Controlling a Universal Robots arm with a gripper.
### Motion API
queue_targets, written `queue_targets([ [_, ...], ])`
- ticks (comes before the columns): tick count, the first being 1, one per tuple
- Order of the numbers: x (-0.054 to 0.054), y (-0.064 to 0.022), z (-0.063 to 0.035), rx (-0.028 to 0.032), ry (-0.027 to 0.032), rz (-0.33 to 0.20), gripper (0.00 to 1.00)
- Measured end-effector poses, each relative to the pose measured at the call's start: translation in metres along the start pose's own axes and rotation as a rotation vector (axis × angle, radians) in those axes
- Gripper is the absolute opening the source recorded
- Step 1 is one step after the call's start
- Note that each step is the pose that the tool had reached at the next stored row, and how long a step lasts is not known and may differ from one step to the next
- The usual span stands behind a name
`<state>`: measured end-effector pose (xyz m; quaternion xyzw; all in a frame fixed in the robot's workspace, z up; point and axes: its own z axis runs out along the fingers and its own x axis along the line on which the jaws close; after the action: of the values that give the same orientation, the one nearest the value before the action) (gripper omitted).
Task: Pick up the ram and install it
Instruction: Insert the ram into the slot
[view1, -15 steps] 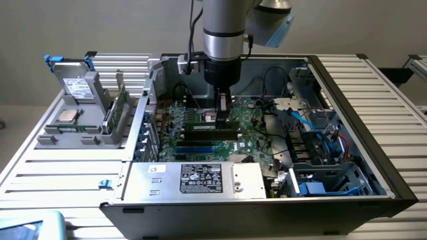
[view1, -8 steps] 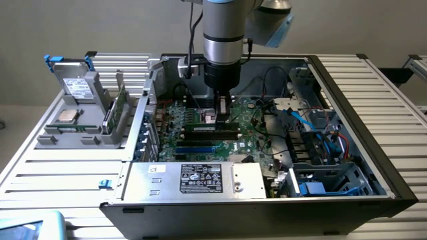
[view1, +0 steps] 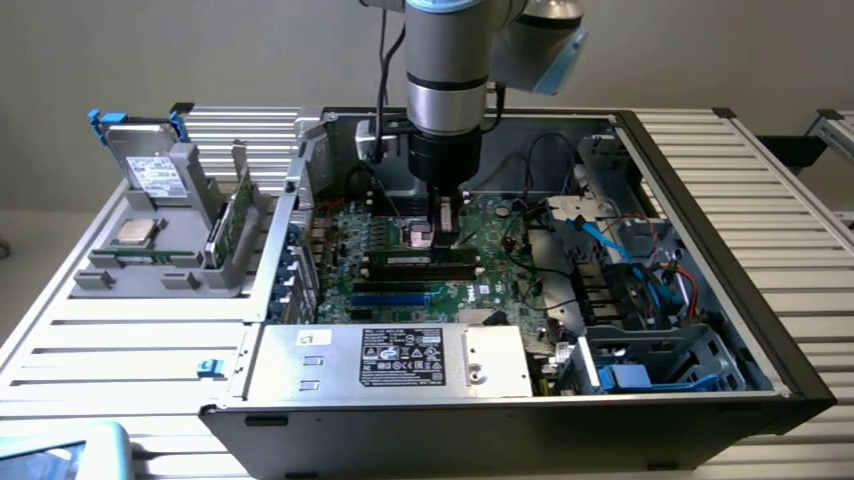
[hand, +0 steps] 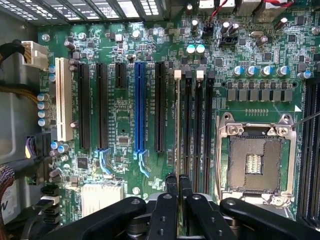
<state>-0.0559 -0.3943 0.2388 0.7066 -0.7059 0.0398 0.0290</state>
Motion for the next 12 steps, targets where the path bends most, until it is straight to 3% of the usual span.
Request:
queue_targets([
  [6,0.0002,0.0007,0.0031,0.0000,-0.0076,0.000,0.13],
  [12,0.0012,0.0010,0.0045,0.0000,-0.0084,0.001,0.13],
])
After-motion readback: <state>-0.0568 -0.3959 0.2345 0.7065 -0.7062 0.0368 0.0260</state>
